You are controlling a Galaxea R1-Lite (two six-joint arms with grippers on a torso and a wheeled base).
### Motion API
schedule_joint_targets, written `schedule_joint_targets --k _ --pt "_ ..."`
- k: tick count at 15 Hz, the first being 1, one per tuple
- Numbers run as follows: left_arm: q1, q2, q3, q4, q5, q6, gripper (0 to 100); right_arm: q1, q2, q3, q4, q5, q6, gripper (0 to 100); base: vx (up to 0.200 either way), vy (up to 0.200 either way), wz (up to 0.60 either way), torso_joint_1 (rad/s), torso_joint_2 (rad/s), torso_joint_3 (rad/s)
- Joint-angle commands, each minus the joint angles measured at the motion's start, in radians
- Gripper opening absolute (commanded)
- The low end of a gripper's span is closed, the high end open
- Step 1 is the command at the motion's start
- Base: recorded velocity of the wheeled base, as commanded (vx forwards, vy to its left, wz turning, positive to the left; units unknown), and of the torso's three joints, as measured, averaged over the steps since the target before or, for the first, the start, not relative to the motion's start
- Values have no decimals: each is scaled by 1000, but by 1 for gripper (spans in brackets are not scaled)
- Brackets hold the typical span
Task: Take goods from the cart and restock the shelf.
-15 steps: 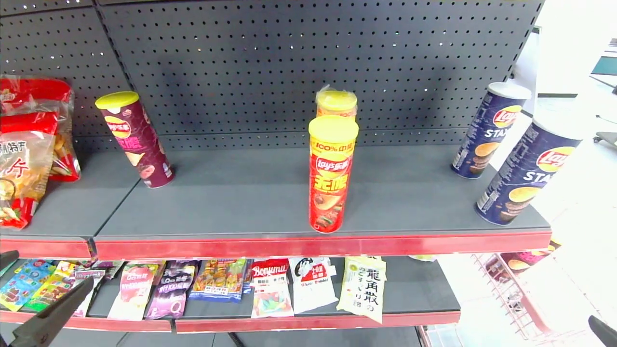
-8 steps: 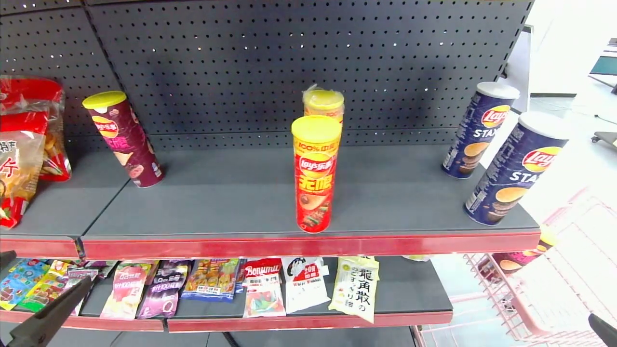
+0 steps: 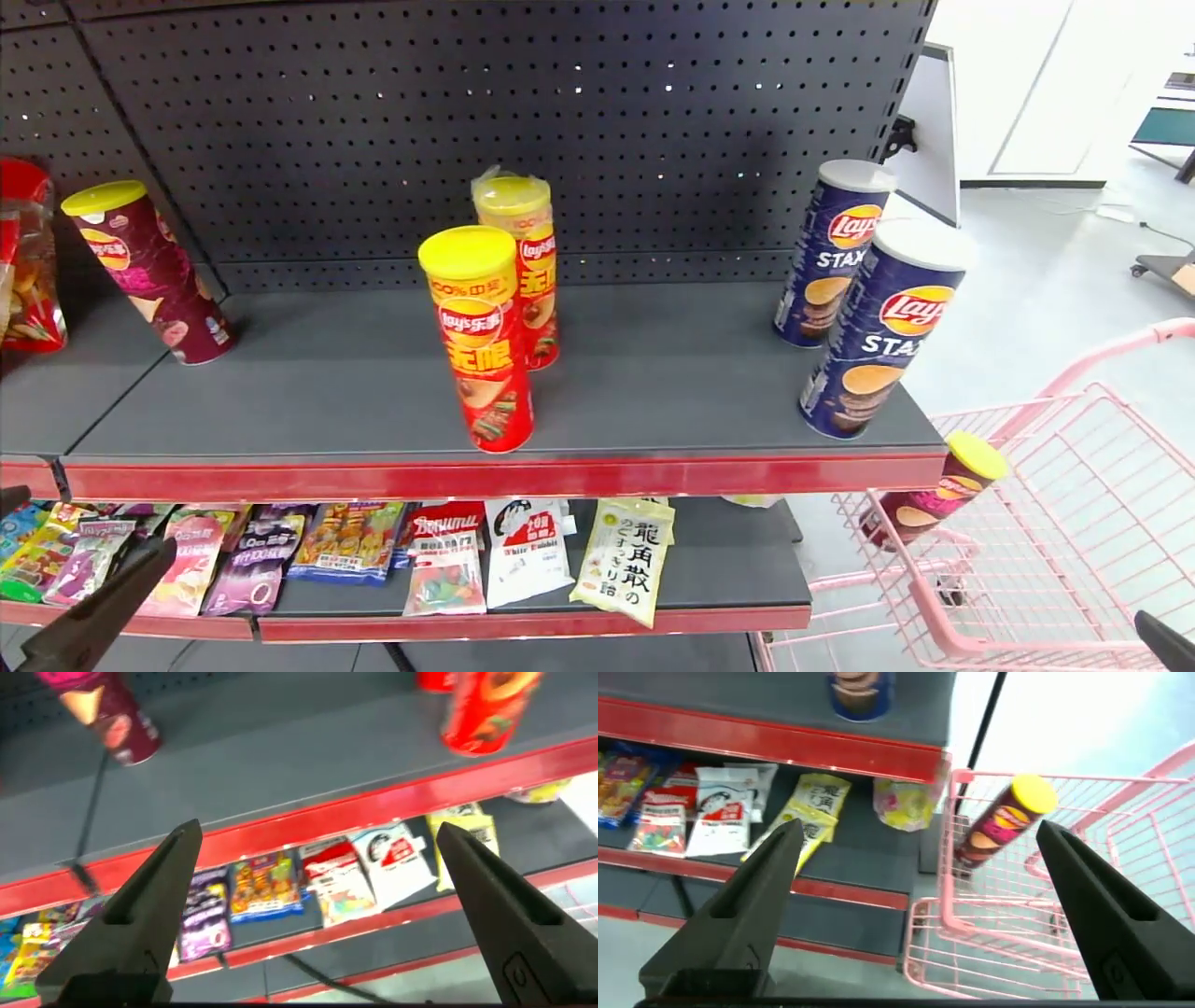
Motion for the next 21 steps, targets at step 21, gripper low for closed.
schedule_joint_targets --k 21 --pt "0 -246 72 76 -17 0 100 -1 36 10 -2 0 -1 100 0 0 -314 1 2 0"
